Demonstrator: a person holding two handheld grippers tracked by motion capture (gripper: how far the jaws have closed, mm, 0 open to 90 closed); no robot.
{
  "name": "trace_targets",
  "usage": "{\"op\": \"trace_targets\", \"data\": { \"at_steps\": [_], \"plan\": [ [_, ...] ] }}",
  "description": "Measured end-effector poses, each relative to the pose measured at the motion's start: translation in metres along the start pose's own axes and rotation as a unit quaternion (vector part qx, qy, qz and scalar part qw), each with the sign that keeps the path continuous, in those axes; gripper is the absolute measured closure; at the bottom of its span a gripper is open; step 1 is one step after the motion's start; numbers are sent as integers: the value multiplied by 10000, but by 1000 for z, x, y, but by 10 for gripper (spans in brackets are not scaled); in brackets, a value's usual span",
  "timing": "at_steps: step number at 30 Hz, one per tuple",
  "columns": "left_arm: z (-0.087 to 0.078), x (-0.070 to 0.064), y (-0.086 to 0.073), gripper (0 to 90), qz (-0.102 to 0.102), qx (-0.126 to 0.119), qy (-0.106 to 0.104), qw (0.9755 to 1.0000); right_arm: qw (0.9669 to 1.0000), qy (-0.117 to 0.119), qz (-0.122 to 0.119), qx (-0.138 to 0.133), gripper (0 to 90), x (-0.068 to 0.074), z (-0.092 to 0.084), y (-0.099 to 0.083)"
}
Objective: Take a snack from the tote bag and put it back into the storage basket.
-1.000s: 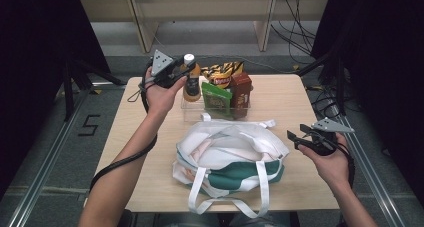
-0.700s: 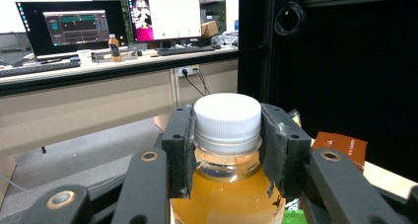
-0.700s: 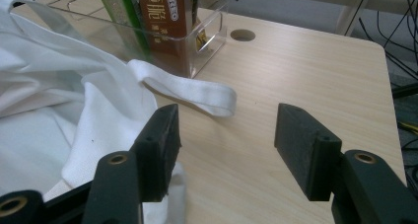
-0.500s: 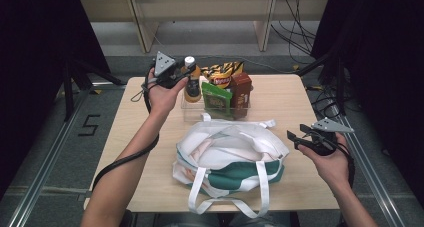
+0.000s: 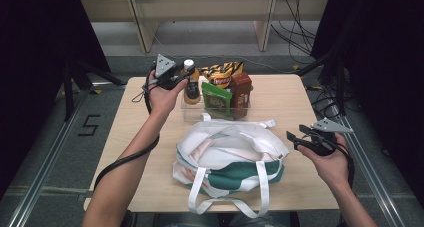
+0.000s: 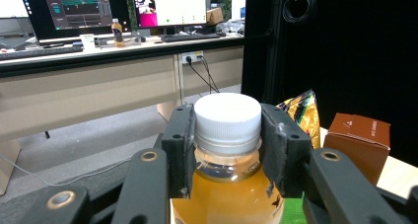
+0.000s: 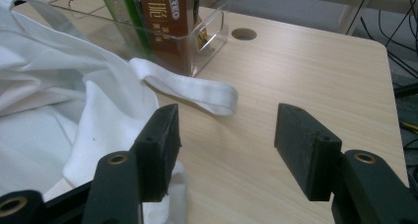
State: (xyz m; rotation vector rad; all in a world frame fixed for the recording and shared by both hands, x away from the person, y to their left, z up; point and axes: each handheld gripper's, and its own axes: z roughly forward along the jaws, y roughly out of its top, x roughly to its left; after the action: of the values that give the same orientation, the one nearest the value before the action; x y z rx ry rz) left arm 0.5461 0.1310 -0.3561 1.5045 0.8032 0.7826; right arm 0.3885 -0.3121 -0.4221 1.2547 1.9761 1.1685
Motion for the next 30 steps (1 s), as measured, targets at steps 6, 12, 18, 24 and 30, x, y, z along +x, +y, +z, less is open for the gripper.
{"op": "trace_targets", "data": {
  "at_steps": [6,12,18,24,30],
  "plan": [
    [2,1,-5,590,10,56,22,10000,10000,41,-19,25,434,-1,0,-1],
    [4,1,-10,590,28,110,13,9999,10000,16,-57,13,434,0,1,-1],
    [6,2,-14,590,6,168,28,9999,9999,26,105,46,434,1,1,-2],
    [6,3,-15,590,-10,175,49,9998,9999,29,78,75,433,1,1,-1],
    [7,4,-18,590,-1,217,69,9997,9999,26,69,78,434,1,0,-1]
  ]
}}
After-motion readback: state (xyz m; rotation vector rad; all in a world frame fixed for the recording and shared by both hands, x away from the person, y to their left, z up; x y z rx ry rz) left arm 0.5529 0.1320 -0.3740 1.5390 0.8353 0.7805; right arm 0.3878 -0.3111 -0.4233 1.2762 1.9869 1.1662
